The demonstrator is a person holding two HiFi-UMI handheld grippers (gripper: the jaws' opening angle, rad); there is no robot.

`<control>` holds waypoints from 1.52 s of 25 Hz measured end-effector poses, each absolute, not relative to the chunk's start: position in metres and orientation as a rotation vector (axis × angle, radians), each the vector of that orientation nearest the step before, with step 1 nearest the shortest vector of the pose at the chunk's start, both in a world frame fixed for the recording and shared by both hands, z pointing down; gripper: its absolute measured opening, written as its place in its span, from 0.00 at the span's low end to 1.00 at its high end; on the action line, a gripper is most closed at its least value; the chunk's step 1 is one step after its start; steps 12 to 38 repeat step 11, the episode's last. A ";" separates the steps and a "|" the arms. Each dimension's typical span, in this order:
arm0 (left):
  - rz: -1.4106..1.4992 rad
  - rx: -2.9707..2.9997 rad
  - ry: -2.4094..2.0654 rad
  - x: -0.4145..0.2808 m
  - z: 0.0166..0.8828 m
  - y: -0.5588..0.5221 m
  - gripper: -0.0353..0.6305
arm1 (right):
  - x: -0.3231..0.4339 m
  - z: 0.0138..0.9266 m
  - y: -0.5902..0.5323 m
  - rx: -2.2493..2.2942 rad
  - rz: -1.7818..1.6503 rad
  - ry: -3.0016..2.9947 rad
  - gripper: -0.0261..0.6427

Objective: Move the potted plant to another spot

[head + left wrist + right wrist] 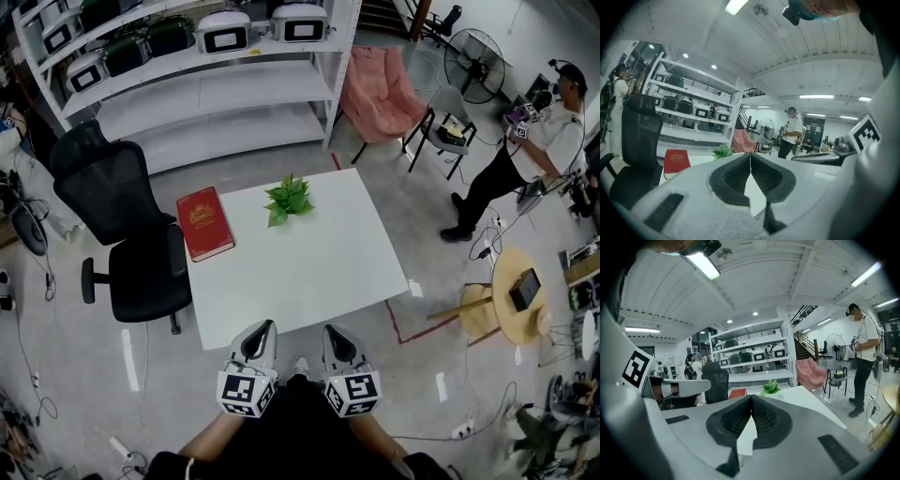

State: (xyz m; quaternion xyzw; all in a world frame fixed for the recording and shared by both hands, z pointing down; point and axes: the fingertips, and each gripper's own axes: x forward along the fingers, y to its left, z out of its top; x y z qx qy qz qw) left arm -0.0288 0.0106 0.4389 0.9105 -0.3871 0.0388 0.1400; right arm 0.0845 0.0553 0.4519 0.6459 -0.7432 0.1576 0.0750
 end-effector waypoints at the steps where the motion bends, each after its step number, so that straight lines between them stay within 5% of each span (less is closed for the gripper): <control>1: 0.114 2.633 -1.115 -0.029 0.439 0.010 0.08 | 0.084 0.453 0.054 1.937 0.474 -2.229 0.06; 38: 0.115 2.623 -1.108 -0.034 0.445 0.002 0.08 | 0.077 0.453 0.045 1.935 0.472 -2.238 0.06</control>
